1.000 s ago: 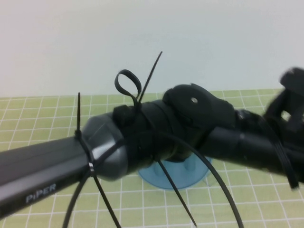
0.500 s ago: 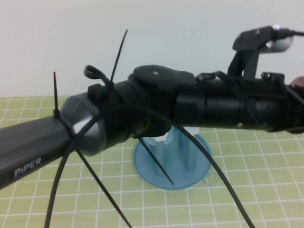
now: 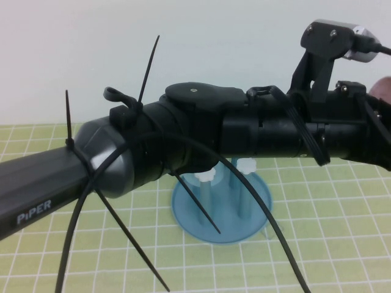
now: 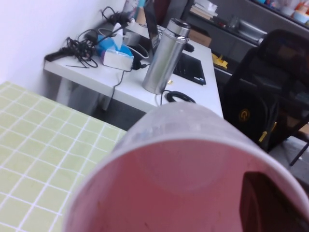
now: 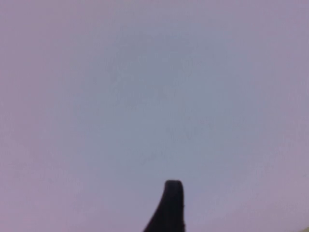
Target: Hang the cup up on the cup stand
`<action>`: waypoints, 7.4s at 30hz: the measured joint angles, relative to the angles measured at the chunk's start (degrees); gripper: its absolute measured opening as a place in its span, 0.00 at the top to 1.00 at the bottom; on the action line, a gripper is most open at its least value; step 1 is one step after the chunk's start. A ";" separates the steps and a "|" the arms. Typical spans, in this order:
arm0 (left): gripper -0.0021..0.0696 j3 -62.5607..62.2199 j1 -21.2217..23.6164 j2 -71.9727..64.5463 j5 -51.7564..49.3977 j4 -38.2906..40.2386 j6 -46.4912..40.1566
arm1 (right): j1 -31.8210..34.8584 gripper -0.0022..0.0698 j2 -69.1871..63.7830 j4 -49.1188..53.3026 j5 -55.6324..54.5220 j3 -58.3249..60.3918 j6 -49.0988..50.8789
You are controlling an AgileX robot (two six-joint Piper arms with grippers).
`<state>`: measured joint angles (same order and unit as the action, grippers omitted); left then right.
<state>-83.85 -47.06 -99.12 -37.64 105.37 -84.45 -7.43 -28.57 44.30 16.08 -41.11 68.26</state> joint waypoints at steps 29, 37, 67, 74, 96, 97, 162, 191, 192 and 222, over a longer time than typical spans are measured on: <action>0.97 -0.91 -4.14 0.73 10.01 0.00 0.82 | 0.00 0.03 5.38 -11.06 -31.86 26.74 57.57; 0.97 -3.48 -9.87 0.73 14.69 0.00 5.19 | 0.00 0.03 2.42 -15.76 -30.52 26.79 54.83; 0.97 -3.48 -11.18 0.62 11.00 0.00 14.17 | 0.00 0.03 -5.64 -33.71 -46.68 26.88 39.04; 0.97 -3.48 -11.18 0.62 10.03 0.00 13.06 | 0.00 0.11 -5.64 -32.22 -47.43 26.88 38.95; 0.43 -3.48 -5.79 0.72 1.19 -4.29 12.54 | 0.00 0.17 -5.64 -35.67 -51.25 26.92 27.39; 0.43 -3.48 -4.91 0.72 -0.64 -4.85 13.09 | 0.00 0.17 -5.64 -36.28 -51.40 26.92 26.36; 0.97 2.30 6.70 33.83 -17.14 -112.95 82.32 | -15.98 0.17 -74.70 43.20 -39.80 -31.39 4.21; 0.97 2.30 6.70 33.83 -11.24 -111.67 83.17 | -15.98 0.02 -81.90 42.59 -40.24 -31.49 6.95; 0.97 2.30 6.70 33.83 -10.61 -111.67 83.17 | -15.98 0.01 -81.90 42.59 -40.24 -31.49 7.17; 0.97 42.00 6.70 64.48 7.72 -123.58 89.06 | -15.98 0.97 -41.25 55.85 -35.81 -25.69 29.52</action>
<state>-41.85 -40.36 -34.63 -29.92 -18.21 4.61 -23.41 -69.82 100.15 -19.73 -66.80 97.79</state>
